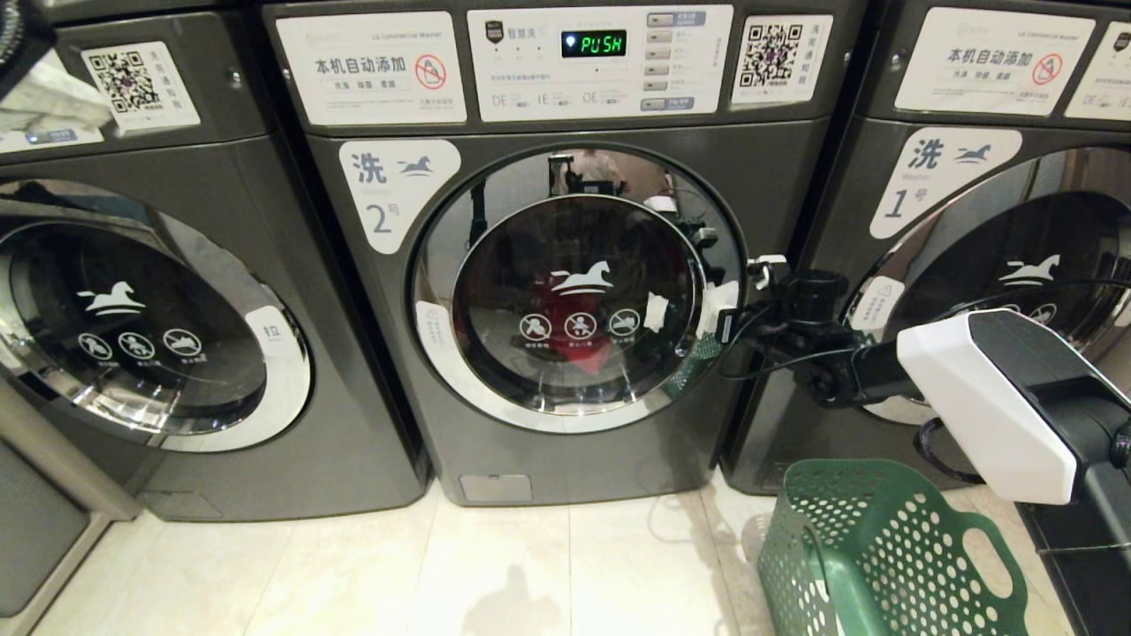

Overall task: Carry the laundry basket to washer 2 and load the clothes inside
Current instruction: Press the washing machine door tightly with the right hand

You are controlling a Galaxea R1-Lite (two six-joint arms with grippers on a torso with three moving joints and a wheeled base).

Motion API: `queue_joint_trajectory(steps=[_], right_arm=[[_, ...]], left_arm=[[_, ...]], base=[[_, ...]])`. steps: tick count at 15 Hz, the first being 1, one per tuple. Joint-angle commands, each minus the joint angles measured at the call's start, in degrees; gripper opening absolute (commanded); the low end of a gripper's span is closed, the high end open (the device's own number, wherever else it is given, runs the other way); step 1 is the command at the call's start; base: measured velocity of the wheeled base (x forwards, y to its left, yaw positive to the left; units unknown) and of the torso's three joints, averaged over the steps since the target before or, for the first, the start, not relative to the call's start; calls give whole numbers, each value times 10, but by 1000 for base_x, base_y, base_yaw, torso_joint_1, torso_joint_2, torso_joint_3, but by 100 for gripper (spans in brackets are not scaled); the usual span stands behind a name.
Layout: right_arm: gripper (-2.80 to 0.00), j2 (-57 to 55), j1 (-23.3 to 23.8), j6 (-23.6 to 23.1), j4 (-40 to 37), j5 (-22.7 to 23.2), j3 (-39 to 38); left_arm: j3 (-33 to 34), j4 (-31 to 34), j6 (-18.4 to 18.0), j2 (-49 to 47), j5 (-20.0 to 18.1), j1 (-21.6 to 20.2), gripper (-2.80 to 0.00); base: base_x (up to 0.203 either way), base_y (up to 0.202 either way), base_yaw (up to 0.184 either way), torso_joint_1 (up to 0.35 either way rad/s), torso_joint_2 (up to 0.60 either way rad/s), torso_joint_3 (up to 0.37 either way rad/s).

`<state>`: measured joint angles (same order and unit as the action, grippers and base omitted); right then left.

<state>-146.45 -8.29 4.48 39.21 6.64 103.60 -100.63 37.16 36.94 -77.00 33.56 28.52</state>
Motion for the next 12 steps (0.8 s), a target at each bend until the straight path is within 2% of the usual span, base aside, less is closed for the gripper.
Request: queue_joint_trajectory(steps=[1,4,8,10,12], right_arm=[[-280,-16,0,0,9,-1,11],[-280,37,-5,-1,9,-1,-37],[-280,242,-46,5,-8,11,-165],[-280,347,-86,9,-24,16,-214],[-280,414,-155,8,-36,18,-238]], left_arm=[[20,1,2,19,3,-23,-280],[72,10,2,55,3,-64,-280],[125,17,2,83,6,-79,-280],[152,11,3,91,6,-107,-280],[166,7,4,97,7,-116,-280]], base=[[0,0,0,0,0,0],[0,0,0,0,0,0],[0,0,0,0,0,0],[0,0,0,0,0,0],[0,0,0,0,0,0]])
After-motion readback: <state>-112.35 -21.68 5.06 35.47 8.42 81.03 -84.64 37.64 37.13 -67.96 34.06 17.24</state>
